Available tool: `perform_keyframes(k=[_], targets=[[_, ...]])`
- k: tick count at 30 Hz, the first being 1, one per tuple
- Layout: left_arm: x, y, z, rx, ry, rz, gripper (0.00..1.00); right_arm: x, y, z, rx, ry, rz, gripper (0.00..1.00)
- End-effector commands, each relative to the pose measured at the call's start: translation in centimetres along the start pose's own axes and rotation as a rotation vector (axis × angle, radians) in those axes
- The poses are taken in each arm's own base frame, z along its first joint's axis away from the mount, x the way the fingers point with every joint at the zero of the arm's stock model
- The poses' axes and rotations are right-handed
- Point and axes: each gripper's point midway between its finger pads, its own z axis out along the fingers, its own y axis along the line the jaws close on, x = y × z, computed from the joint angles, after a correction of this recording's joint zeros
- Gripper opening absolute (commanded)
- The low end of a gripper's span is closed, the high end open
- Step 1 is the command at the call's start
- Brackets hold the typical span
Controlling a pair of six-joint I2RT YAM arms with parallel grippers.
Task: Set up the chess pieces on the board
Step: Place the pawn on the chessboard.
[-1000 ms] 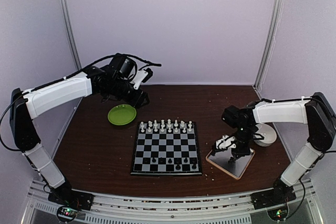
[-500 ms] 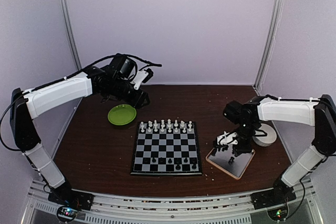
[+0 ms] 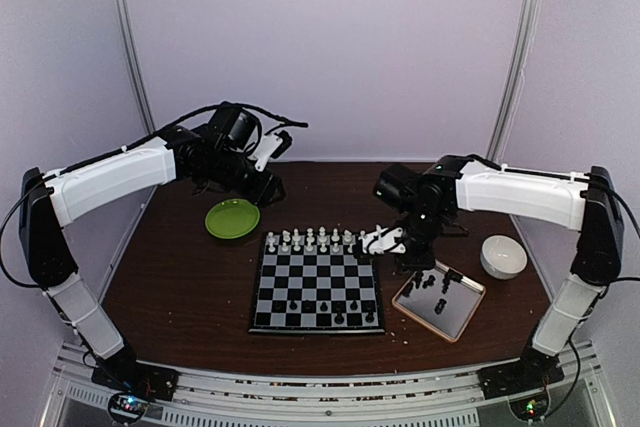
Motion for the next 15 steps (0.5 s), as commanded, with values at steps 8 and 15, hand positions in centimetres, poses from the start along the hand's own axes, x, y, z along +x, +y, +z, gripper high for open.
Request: perform_keyframes(k=[8,15], targets=[[-2.2,0.6,-2.2,-0.034,-0.077,0.014,0.46,-8.9,-0.1,1.7,-0.062,-0.050,-0.077,0.04],[-2.4,0.7,-2.6,-0.039,-0.085,0.016,0.46,-10.5,0.3,3.5,-0.092,-0.026,-0.108,0.04]])
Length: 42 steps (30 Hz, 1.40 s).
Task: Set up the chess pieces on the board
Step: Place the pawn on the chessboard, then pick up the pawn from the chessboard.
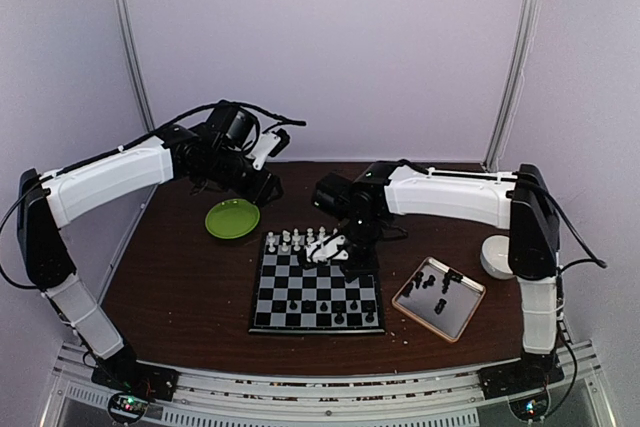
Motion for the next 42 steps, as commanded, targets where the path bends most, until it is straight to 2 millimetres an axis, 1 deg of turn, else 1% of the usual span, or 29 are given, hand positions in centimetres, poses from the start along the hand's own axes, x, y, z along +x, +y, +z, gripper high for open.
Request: perform_keyframes(k=[1,9,14,19,22,24,26,30,33,35,37,38,41,42], targets=[[-2.3,0.3,-2.2,-0.014,-0.083,0.015,0.46,-0.9,0.4,0.3,-0.029,0.010,-0.006,0.04],[-2.2,0.2,-2.0,-0.004,-0.079,0.012,0.46,-1.8,0.6,2.5,-0.046,0.042,-0.005,0.05],[-2.1,0.2,-2.0,-0.006,-0.077,0.012,0.46,-2.3,1.0,3.1,-0.069,0.047,-0.011,0.06],[-2.1,0.1,-1.8,-0.003,-0.073,0.012,0.46,-2.4,1.5,3.7,-0.082,0.057,-0.019,0.06],[-2.0,0.1,-1.7,-0.002,-0.070,0.013,0.46,-2.4,1.6,4.0,-0.087,0.065,-0.022,0.08],[-2.0,0.1,-1.7,-0.002,-0.069,0.013,0.46,-2.4,1.7,3.9,-0.087,0.066,-0.019,0.13],[-1.9,0.2,-1.6,-0.007,-0.066,0.014,0.46,-2.4,1.6,3.3,-0.077,0.057,-0.014,0.17],[-1.7,0.3,-1.3,-0.015,-0.059,0.017,0.46,-2.8,1.2,0.8,-0.042,0.008,0.001,0.20],[-1.6,0.6,-1.1,-0.029,-0.051,0.024,0.46,-1.6,1.7,-1.2,-0.031,-0.004,0.016,0.21],[-1.3,0.6,-1.0,-0.028,-0.042,0.036,0.46,-0.2,1.9,-3.0,-0.004,-0.035,0.039,0.21],[-1.2,0.0,-0.8,0.004,-0.039,0.053,0.46,1.4,1.7,-4.7,0.035,-0.082,0.080,0.22],[-1.1,-0.4,-0.6,0.023,-0.038,0.059,0.46,2.5,1.6,-5.4,0.050,-0.100,0.107,0.22],[-0.7,-1.6,0.2,0.077,-0.019,0.077,0.46,6.0,0.5,-7.5,0.112,-0.159,0.210,0.23],[-0.7,-2.3,0.4,0.096,-0.010,0.089,0.46,7.1,-0.1,-8.8,0.149,-0.196,0.248,0.23]])
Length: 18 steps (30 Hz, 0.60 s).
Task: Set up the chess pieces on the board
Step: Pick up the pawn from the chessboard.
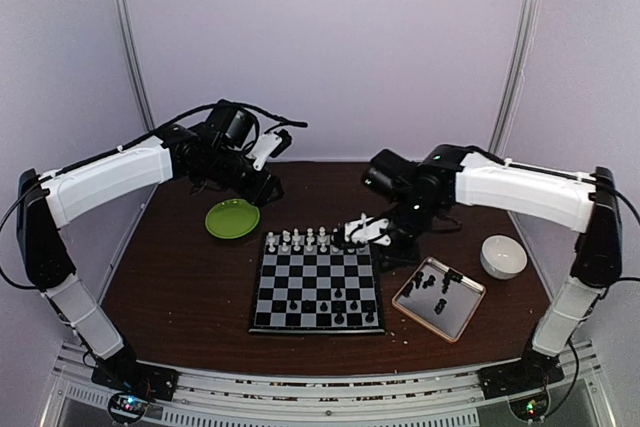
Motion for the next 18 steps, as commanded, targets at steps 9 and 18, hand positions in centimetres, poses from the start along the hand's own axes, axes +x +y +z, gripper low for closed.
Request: perform_keyframes(k=[9,18], targets=[[2.0,-9.6,4.5,0.205,0.164,0.139,0.43,7.7,-7.4,-9.9,0.358,-0.478,0.457,0.54],[6.2,-15.7,7.5,0.240,0.304,0.217,0.40,10.1,-9.3,-9.3,0.407,-0.539,0.578,0.99]])
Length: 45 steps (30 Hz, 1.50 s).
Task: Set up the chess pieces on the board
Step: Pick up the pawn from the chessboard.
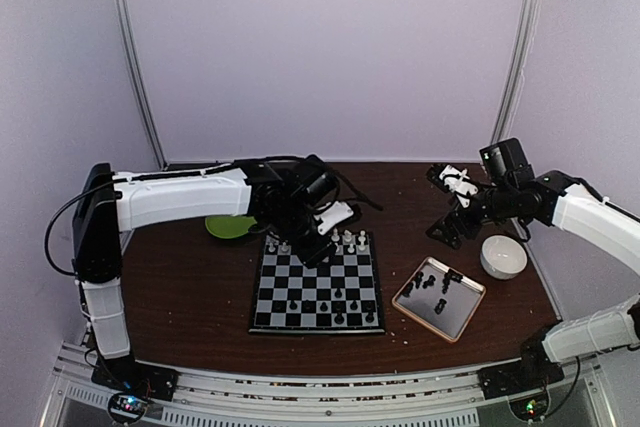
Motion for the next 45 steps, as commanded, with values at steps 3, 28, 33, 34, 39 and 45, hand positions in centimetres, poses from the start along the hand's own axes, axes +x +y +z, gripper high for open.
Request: perform_keyframes(k=[3,28,33,34,39,45], targets=[[-0.1,-2.0,1.8,0.018,0.039,0.004,0.38,-1.8,0.1,0.1,-0.033,-0.084,0.001,0.94],[0.4,-4.4,6.8,0.082,0.129,0.031,0.31,-0.5,0.7,1.2,-0.078,-0.024,-0.027,0.87],[1.1,-4.6,7.2,0.086,0.150,0.029,0.28,-0.5,0.8,1.2,-0.081,-0.022,-0.026,0.87],[1.2,-4.5,7.3,0.085,0.152,0.028,0.27,-0.5,0.8,1.2,-0.081,-0.022,-0.026,0.87],[1.4,-4.5,7.5,0.082,0.157,0.030,0.23,-0.4,0.8,1.4,-0.084,-0.016,-0.026,0.87],[1.8,-4.4,7.6,0.082,0.170,0.029,0.23,-0.2,0.9,1.6,-0.094,-0.007,-0.025,0.86]])
